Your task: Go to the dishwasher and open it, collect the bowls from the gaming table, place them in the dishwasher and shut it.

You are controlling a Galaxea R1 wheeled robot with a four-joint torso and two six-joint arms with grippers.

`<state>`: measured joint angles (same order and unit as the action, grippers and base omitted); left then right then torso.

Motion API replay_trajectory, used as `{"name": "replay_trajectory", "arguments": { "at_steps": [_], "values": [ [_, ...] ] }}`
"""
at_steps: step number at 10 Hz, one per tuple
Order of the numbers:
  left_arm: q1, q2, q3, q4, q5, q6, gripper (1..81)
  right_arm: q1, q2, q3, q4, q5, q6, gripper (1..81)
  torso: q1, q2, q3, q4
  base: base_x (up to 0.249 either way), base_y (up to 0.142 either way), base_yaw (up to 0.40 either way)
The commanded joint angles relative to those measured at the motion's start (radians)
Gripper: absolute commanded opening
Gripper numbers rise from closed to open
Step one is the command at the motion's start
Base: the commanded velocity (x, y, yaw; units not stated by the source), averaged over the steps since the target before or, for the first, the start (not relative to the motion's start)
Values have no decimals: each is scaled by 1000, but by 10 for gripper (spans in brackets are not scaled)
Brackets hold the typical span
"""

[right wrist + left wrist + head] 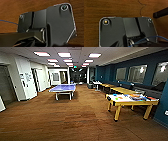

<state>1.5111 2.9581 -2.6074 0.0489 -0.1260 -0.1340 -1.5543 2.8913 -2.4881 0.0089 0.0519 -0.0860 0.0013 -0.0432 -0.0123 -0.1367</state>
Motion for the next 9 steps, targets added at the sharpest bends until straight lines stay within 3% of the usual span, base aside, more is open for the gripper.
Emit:
{"name": "replay_trajectory", "arguments": {
  "at_steps": [1,9],
  "values": [
    [-61,-3,1,0,43,2,811,58,-4,8,-3,-50,-5,811,0,0,0,0,249,0,0],
    [-61,3,1,0,43,2,811,55,2,6,-6,-50,-9,811,-1,0,0,0,254,0,0]
  ]
}}
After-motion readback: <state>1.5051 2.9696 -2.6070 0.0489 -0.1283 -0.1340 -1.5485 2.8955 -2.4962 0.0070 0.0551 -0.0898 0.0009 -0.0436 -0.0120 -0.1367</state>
